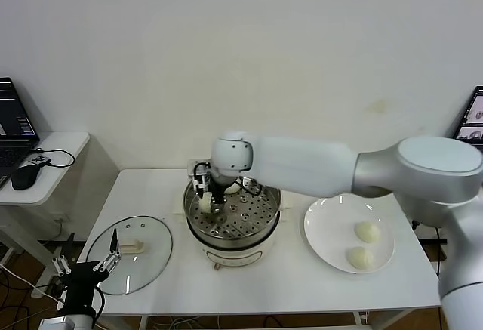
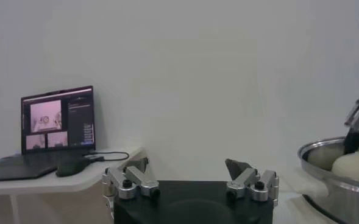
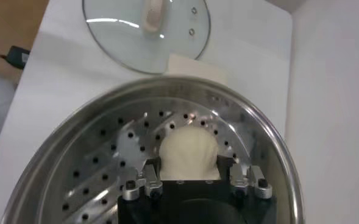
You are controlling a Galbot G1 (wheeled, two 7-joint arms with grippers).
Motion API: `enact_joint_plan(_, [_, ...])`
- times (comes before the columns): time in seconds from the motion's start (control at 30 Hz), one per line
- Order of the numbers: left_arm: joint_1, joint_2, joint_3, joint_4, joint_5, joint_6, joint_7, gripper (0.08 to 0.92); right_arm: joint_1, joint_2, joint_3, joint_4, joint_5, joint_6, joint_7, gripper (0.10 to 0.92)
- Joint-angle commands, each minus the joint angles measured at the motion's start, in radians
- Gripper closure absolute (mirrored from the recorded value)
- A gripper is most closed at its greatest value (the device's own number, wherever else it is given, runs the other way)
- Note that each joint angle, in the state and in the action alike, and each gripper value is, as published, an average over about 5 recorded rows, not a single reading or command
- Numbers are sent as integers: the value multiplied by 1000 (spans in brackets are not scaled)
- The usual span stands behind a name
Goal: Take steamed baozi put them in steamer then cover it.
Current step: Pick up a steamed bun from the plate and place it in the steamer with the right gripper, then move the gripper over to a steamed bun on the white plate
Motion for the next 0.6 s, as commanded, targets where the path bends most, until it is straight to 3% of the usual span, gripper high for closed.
enact_joint_plan(0.03, [-3,1,0,1,-1,0,0,177,-38,65,-2,-58,-11,-21,33,419])
enact_joint_plan(0.33, [-11,0,5,0,-1,3,0,177,33,-31,31,9,-14,-11,-16,218])
enact_joint_plan(0.6, [-20,4,7,6,-3,9,2,177,258,-363,1,215,-159,170,-323,203])
